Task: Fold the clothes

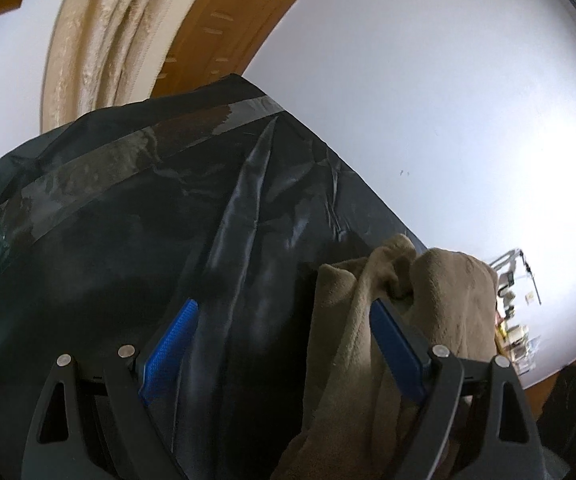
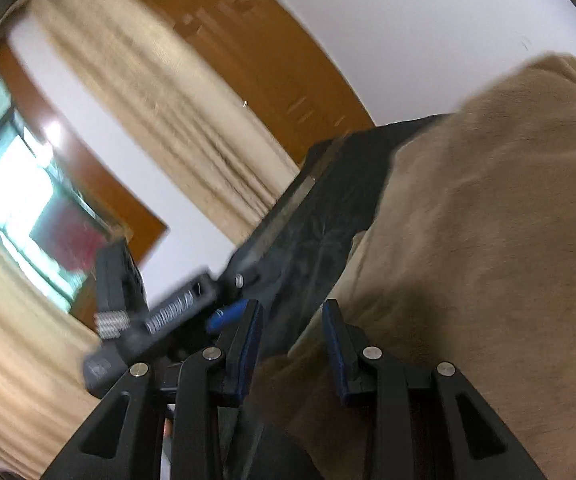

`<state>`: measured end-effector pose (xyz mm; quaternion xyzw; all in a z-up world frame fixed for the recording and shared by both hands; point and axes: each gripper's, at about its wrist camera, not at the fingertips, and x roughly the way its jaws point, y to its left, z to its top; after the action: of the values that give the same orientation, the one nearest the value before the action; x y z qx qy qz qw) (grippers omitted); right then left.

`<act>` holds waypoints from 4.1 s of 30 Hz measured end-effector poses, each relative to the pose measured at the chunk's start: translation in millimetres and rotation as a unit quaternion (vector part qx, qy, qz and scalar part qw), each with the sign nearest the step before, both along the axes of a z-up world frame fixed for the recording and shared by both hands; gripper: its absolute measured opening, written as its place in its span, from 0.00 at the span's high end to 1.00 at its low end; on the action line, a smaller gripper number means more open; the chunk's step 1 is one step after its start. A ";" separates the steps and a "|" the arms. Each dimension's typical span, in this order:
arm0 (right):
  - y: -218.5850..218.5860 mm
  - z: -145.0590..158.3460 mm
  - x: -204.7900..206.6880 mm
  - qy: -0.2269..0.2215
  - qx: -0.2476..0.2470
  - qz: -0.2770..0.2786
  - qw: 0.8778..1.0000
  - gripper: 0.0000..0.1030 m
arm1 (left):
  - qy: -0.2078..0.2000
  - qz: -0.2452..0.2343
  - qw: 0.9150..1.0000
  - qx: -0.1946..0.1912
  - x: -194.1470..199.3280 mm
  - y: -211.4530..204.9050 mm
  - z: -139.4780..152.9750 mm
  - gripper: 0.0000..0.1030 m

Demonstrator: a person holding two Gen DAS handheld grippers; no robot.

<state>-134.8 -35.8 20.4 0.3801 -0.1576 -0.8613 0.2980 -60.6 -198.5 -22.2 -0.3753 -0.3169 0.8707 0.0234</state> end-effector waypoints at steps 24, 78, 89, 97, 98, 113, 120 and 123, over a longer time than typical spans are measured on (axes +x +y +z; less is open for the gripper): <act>103.5 24.6 65.5 0.123 -0.019 -0.116 0.985 0.24 | 0.059 -0.157 0.979 0.113 -12.5 33.3 2.3 0.12; 141.4 -3.5 83.3 0.144 0.032 -0.187 0.971 0.24 | 0.017 -0.350 0.934 0.067 -30.7 108.1 72.1 0.74; 84.3 1.1 102.8 0.203 0.140 -0.100 0.964 0.24 | -0.013 -0.293 0.955 0.033 -37.5 86.3 8.4 0.66; 78.1 -13.9 80.6 0.134 0.169 -0.081 0.973 0.19 | -0.012 -0.279 0.960 0.025 -44.6 80.5 11.0 0.48; 78.8 -15.3 78.3 0.125 0.168 -0.080 0.975 0.18 | -0.011 -0.275 0.961 0.018 -39.8 72.3 13.2 0.45; 83.1 -19.1 79.5 0.113 0.147 -0.086 0.979 0.12 | 0.069 -0.307 0.949 -0.027 26.4 107.7 52.8 0.21; 80.9 -18.7 77.6 0.112 0.148 -0.086 0.979 0.10 | 0.054 -0.278 0.958 -0.047 10.6 109.6 17.8 0.22; 79.2 -18.3 77.6 0.113 0.152 -0.085 0.978 0.10 | 0.049 -0.276 0.958 -0.064 7.1 114.2 12.1 0.22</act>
<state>-57.2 43.3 2.1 0.3068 -0.0220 -0.9346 0.1786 -53.5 -84.3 -10.1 -0.4054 -0.1433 0.8662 0.2547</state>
